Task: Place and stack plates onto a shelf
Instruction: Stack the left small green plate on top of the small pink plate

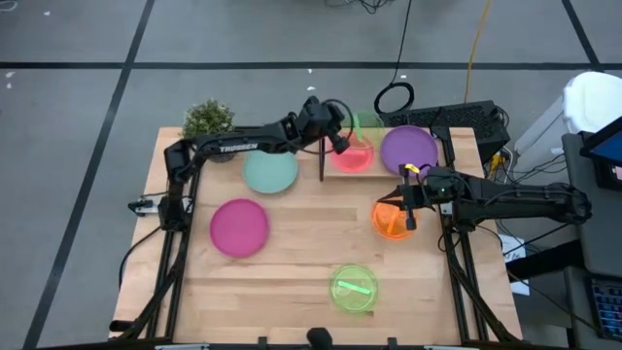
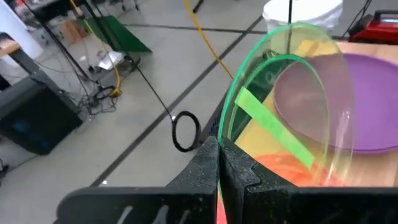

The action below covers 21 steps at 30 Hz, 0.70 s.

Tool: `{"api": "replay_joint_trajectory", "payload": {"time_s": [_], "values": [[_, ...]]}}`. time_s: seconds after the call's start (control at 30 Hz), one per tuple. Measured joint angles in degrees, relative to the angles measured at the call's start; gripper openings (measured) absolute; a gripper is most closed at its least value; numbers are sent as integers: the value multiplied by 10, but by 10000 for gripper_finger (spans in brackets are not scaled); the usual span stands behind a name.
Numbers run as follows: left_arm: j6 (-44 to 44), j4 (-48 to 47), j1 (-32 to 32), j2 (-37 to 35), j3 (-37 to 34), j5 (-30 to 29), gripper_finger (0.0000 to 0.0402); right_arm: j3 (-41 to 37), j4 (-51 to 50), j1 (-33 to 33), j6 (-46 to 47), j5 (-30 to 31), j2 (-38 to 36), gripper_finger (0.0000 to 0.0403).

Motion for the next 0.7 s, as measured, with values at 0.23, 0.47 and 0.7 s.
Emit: {"api": "replay_joint_trajectory", "payload": {"time_s": [0.23, 0.47, 0.7], "values": [[-1, -150, 26, 16, 111, 38, 0, 0, 9, 0, 0, 0, 0, 0], [13, -194, 42, 33, 146, 68, 0, 0, 16, 0, -5, 0, 0, 0], [-24, -212, 30, 41, 141, 82, 0, 0, 17, 0, -5, 0, 0, 0]]}}
